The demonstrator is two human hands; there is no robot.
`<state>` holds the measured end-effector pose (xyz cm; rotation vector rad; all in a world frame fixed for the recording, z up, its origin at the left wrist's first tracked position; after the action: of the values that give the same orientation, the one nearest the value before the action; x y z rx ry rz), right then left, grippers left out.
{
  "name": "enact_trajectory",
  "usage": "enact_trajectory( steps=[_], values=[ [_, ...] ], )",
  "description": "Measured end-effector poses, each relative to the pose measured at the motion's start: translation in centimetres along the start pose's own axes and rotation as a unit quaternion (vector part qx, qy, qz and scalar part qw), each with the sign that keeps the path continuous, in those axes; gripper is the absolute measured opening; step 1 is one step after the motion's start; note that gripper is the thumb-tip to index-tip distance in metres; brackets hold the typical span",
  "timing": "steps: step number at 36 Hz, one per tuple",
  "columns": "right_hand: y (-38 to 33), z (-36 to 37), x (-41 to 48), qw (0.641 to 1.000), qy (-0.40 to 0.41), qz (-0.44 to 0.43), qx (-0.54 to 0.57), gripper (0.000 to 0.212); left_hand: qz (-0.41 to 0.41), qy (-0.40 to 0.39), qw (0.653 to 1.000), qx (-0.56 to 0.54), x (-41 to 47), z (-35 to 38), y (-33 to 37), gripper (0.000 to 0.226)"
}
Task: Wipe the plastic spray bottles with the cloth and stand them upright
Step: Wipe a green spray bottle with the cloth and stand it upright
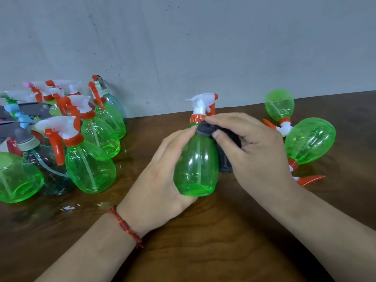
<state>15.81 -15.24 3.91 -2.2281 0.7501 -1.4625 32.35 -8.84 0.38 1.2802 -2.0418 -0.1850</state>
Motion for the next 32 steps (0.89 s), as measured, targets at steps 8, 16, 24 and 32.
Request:
enact_trajectory(
  steps=[8,16,24,32],
  values=[
    [-0.6,1.2,-0.4,0.997,-0.055,-0.047,-0.033,0.034,-0.024,0.032,0.999,-0.004,-0.4,-0.4,-0.8,0.115],
    [-2.5,3.2,-1.6,0.972,-0.162,-0.135,-0.1,0.031,-0.159,0.14,0.973,-0.09,-1.3,-2.8,-4.3,0.118],
    [-1.8,2.5,-1.3,0.983,-0.12,-0.112,-0.086,0.027,-0.135,0.091,0.984,-0.074,-0.9,-1.8,-3.3,0.121],
    [1.7,0.5,-0.2,0.998,-0.013,0.043,0.039,0.036,-0.059,0.011,0.987,-0.15,-0.5,0.8,-0.1,0.117]
  ],
)
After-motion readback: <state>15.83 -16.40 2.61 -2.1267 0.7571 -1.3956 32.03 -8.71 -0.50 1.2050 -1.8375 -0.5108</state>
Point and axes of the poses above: each hand's wrist, its own x-axis towards the middle knuckle, its own z-axis out of the palm, y = z × x, the point moved 7 cm from there along x, towards the middle knuckle, and after that the axes turned 7 degrees about -y, right-handed, at the moved point
